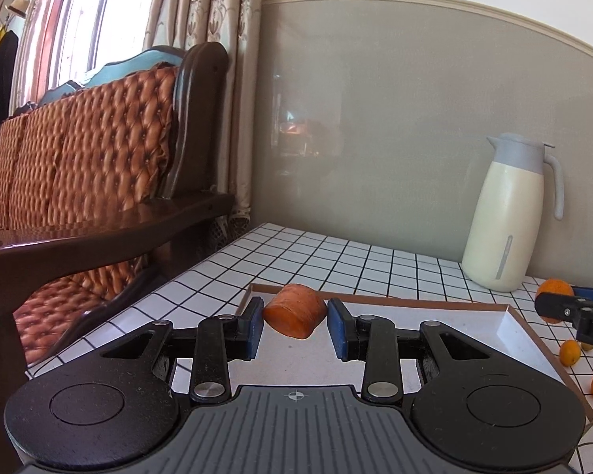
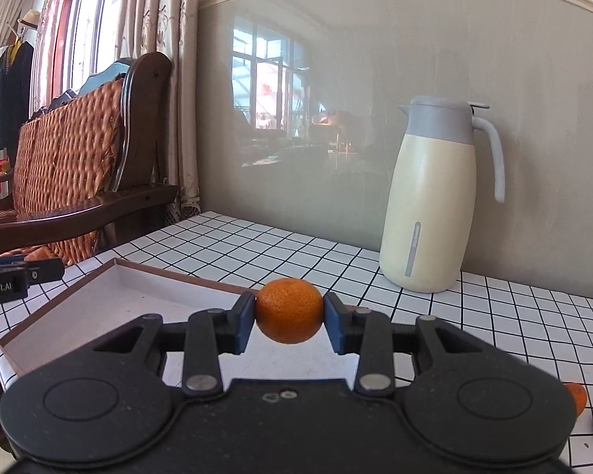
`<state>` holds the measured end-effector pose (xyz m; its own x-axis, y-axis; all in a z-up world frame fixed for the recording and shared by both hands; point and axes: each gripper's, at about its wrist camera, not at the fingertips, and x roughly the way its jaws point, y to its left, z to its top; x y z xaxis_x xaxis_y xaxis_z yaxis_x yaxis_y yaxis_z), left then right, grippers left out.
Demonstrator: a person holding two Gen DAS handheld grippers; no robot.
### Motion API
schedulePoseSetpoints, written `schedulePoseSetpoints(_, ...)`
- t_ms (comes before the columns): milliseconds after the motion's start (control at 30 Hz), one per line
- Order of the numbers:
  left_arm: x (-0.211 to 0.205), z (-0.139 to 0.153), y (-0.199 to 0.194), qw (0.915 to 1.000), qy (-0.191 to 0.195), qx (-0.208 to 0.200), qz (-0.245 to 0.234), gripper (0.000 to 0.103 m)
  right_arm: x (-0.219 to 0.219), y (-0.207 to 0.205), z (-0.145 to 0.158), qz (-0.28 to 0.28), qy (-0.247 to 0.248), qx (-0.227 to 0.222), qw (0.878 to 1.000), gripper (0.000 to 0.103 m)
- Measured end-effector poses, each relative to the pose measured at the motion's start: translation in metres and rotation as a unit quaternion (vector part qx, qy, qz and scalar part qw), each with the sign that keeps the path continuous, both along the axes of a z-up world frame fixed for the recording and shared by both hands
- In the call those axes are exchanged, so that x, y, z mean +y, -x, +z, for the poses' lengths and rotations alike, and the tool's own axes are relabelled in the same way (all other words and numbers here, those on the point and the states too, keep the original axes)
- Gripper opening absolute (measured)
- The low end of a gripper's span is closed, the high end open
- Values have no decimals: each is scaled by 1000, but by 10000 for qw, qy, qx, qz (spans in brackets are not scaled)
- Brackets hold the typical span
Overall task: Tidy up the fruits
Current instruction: 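Carry both fruits over the cardboard tray and open both tools to drop them, then move both open tools back toward the remaining fruits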
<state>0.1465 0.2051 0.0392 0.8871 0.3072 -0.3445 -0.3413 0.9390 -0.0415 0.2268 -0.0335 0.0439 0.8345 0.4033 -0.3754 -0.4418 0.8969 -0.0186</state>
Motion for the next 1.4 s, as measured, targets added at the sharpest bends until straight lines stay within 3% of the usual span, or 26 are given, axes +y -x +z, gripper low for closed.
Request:
schedulePoseSetpoints(467,10,-11,-37,9994,42,341,54,35,18,-44,-9,83,83,459,9989,29)
schedulePoseSetpoints(500,11,-11,-38,9994,42,330,80,36,21,-49,-10,130,180,536,9983,31)
schedulePoseSetpoints(533,12,-12,-38,9995,52,287,75,36,24,-52,-11,122,285,559,9980,39)
schedulePoseSetpoints(567,13,-13,-39,9996,86,267,70,45,24,-51,-11,49,266,437,9987,51)
schedulePoseSetpoints(600,13,-14,-38,9996,123,242,102,84,22,-48,-11,-36,197,270,9994,88)
schedulePoseSetpoints(633,11,-14,-36,9997,112,161,150,100,20,-44,-10,-79,132,134,9998,96)
schedulePoseSetpoints(700,8,-12,-33,9998,-42,35,183,103,19,-44,-8,-72,164,167,9997,93)
schedulePoseSetpoints(1400,-17,-4,-12,9998,-171,52,41,103,-9,-25,1,-211,-1,142,9997,93)
